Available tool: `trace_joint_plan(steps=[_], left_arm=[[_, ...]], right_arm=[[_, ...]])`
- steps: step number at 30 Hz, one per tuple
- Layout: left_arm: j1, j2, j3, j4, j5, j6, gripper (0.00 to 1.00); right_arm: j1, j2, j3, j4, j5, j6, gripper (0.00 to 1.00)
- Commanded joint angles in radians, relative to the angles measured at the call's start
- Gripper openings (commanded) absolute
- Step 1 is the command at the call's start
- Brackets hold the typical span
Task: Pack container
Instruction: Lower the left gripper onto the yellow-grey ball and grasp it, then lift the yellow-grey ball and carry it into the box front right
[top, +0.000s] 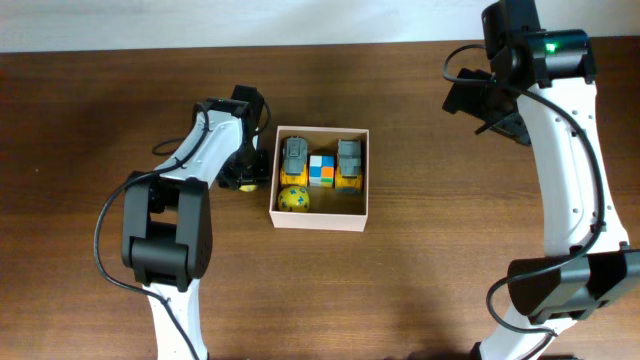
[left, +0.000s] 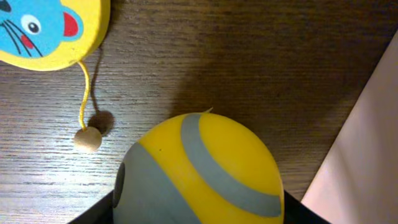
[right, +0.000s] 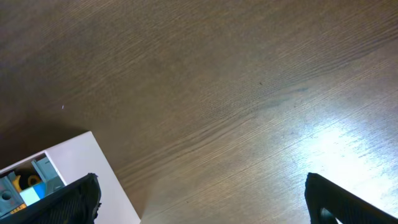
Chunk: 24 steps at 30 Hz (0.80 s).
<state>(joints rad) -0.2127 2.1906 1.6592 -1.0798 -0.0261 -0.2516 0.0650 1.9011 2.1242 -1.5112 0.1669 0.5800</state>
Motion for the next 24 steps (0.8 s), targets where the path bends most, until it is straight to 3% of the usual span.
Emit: trace_joint_plan(steps=[1,13,24], left_arm=[[0.006,0.009,-0.005,0.008,0.011,0.006,0.49],[0.006,0.008,0.054,-0.040,0.007,0.022,0.44],[0.006,0.008,0.446,-0.332,0.004,0.090,0.44]], right_arm=[[-0.006,-0.008,0.006,0.000,0.002,0.012,0.99],[-0.006,-0.008,0.006,0.000,0.002,0.012,0.99],[-0.006,-0.008,0.006,0.000,0.002,0.012,0.99]])
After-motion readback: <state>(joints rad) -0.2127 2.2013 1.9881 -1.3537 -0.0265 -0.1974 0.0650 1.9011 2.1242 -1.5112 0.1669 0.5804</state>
